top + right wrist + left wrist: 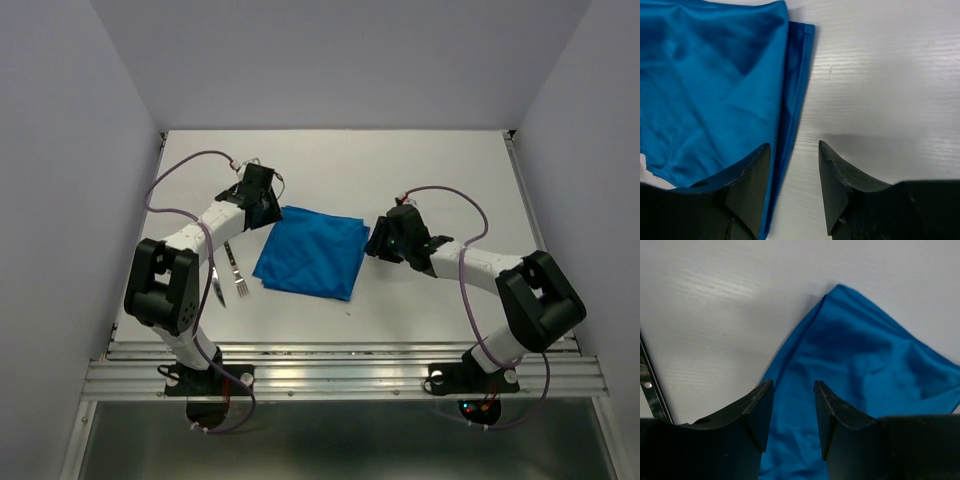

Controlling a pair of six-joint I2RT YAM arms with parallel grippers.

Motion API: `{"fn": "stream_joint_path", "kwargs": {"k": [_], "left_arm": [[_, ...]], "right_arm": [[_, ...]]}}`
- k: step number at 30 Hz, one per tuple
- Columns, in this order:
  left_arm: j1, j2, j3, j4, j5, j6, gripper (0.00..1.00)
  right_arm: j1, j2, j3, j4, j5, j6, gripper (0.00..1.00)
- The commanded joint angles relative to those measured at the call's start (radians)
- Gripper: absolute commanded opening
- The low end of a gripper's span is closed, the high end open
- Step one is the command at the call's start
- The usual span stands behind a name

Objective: Fold the napkin into a case and place the utensils inside
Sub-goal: Move the lower triangle-folded napkin to the center of the board.

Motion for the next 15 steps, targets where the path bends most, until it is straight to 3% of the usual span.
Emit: {"fn": "stream_joint_path", "kwargs": {"k": [1,6,7,12,15], "left_arm": [[-0.019,-0.063,-0.104,0.027,-0.023,-0.05,0.49],[-0.019,-0.053,-0.186,0.059,-0.035,-0.067,0.52],[-0.017,-0.053,-0.197,0.067,-0.032,-0.072,0.58],[-0.019,-0.065,-0.291,0.145,0.069,-0.09,0.62],[-0.019,-0.077,-0.34,0.185,0.112,-0.101,0.6]], "right_arm": [[-0.008,0.059,0.105,0.005,-0.091,-0.07,0.52],[-0.017,0.165,0.173,0.007,-0.135,-0.088,0.66],[-0.017,0.177,0.19,0.007,-0.141,-0.092,0.66],[-0.028,0.259,0.216,0.008,-0.156,-0.093,0.63],[-0.028,0.28,0.224,0.007,-0.153,-0.099,0.52]]}}
